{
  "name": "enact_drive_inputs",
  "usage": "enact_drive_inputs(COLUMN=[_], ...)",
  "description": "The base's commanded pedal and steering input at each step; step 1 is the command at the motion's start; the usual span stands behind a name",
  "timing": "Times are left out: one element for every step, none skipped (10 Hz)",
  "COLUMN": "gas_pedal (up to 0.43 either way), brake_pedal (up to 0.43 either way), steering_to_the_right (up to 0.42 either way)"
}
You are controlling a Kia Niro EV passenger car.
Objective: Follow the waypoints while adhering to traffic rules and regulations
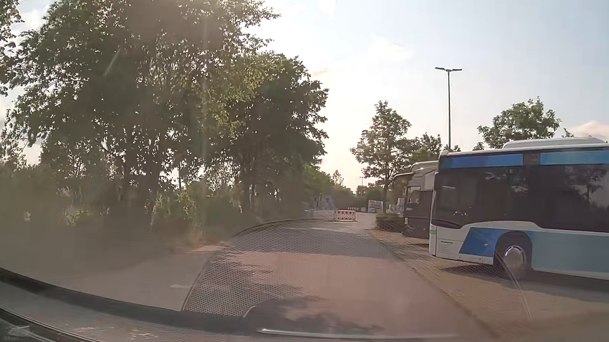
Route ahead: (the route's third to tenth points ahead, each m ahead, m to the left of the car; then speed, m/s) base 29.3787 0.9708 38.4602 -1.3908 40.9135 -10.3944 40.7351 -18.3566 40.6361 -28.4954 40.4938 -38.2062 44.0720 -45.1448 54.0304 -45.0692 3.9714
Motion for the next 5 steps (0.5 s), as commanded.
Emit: enact_drive_inputs(gas_pedal=[0.118, 0.118, 0.118, 0.118, 0.118], brake_pedal=[0.012, 0.012, 0.012, 0.012, 0.012], steering_to_the_right=[0.008, 0.008, 0.008, 0.008, 0.008])
